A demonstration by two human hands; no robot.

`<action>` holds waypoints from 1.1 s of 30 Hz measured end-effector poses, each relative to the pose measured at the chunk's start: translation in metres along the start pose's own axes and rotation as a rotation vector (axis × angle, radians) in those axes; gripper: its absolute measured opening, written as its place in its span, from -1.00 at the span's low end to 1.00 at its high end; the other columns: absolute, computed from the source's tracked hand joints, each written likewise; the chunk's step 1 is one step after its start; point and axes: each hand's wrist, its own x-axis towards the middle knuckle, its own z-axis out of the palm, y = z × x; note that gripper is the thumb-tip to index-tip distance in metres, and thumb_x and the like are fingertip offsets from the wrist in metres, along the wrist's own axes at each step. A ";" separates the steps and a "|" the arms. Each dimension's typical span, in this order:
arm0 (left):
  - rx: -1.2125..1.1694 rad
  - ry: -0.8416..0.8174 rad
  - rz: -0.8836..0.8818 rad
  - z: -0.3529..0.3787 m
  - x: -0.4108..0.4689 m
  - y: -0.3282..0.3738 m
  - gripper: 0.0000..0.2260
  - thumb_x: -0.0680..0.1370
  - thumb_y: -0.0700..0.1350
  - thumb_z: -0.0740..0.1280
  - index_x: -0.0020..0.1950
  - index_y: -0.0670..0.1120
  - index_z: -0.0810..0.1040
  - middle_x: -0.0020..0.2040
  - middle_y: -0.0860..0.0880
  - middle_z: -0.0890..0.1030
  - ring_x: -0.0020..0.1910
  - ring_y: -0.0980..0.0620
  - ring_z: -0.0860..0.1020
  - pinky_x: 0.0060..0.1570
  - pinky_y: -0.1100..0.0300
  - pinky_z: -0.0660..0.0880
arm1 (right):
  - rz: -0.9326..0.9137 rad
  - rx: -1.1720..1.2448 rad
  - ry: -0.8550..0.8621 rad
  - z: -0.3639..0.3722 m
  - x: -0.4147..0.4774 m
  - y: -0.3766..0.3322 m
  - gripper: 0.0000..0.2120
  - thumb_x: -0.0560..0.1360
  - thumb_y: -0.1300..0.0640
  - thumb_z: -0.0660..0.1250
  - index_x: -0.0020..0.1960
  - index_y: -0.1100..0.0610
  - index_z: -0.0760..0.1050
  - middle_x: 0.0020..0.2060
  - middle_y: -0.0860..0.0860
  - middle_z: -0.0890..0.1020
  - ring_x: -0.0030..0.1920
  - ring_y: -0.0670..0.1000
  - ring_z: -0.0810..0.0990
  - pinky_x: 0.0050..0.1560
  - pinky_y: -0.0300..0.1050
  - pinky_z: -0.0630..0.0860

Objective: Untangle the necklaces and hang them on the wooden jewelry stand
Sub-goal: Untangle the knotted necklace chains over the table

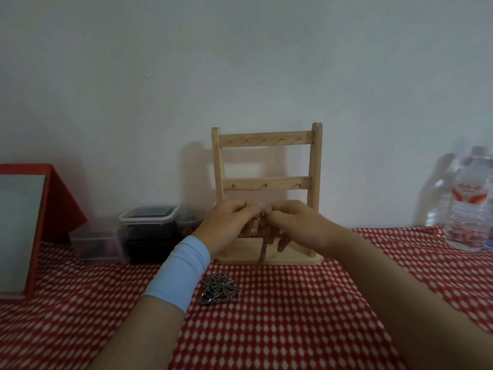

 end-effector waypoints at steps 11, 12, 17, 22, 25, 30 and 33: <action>0.284 -0.039 0.051 -0.006 0.002 -0.001 -0.80 0.62 -0.01 0.23 -0.06 -0.10 0.56 -0.21 0.00 0.62 -0.15 -0.01 0.62 0.06 -0.06 0.57 | -0.028 0.052 0.191 0.006 0.004 0.003 -0.68 0.69 0.07 0.20 0.06 0.29 0.60 -0.17 0.14 0.63 -0.24 0.01 0.61 -0.22 -0.08 0.64; 0.277 -0.029 0.063 -0.006 0.001 -0.001 -0.85 0.60 -0.04 0.27 -0.07 -0.06 0.56 -0.20 0.00 0.63 -0.15 -0.01 0.63 0.05 -0.06 0.58 | -0.022 0.031 0.174 0.007 0.004 0.003 -0.69 0.70 0.08 0.18 0.07 0.27 0.60 -0.18 0.13 0.63 -0.24 0.02 0.61 -0.21 -0.08 0.64; 0.170 0.050 0.152 -0.004 -0.002 0.003 -0.89 0.51 -0.16 0.42 -0.02 0.04 0.62 -0.21 0.08 0.65 -0.19 0.13 0.63 -0.04 0.14 0.62 | -0.014 0.077 0.104 0.001 0.001 0.005 -0.70 0.70 0.10 0.18 -0.08 0.19 0.58 -0.35 -0.01 0.61 -0.32 -0.05 0.57 -0.19 -0.10 0.63; 0.126 0.075 0.098 -0.003 0.001 0.000 -0.89 0.54 -0.12 0.38 -0.13 -0.09 0.68 -0.25 -0.01 0.67 -0.27 0.09 0.59 -0.11 0.12 0.60 | -0.008 0.037 0.264 0.002 0.004 0.003 -0.78 0.64 0.09 0.33 -0.12 0.15 0.64 -0.39 0.00 0.66 -0.39 -0.05 0.62 -0.33 -0.16 0.65; -0.118 -0.015 -0.055 -0.001 0.004 -0.002 -0.78 0.60 -0.13 0.28 -0.16 -0.19 0.62 -0.31 -0.07 0.56 -0.32 0.04 0.55 -0.11 0.03 0.59 | -0.023 0.049 0.283 0.002 0.005 0.001 -0.79 0.63 0.12 0.34 -0.10 0.20 0.63 -0.35 0.02 0.67 -0.37 0.03 0.63 -0.29 -0.07 0.69; -0.355 -0.005 -0.205 0.003 0.010 -0.009 -0.68 0.59 0.00 0.23 -0.31 -0.06 0.59 -0.32 -0.04 0.61 -0.25 -0.07 0.57 -0.05 -0.01 0.50 | -0.103 -0.030 0.302 0.005 0.002 -0.007 -0.76 0.66 0.09 0.26 -0.10 0.18 0.58 -0.26 -0.04 0.66 -0.34 -0.07 0.63 -0.27 -0.12 0.66; -0.353 -0.066 -0.141 0.004 0.005 -0.009 -0.64 0.59 0.14 0.23 0.07 -0.10 0.65 -0.03 -0.11 0.69 -0.02 -0.08 0.65 0.04 -0.01 0.54 | -0.047 0.089 0.199 0.010 -0.001 -0.011 -0.66 0.71 0.08 0.11 -0.10 0.25 0.51 -0.34 -0.03 0.58 -0.37 -0.03 0.56 -0.25 -0.02 0.64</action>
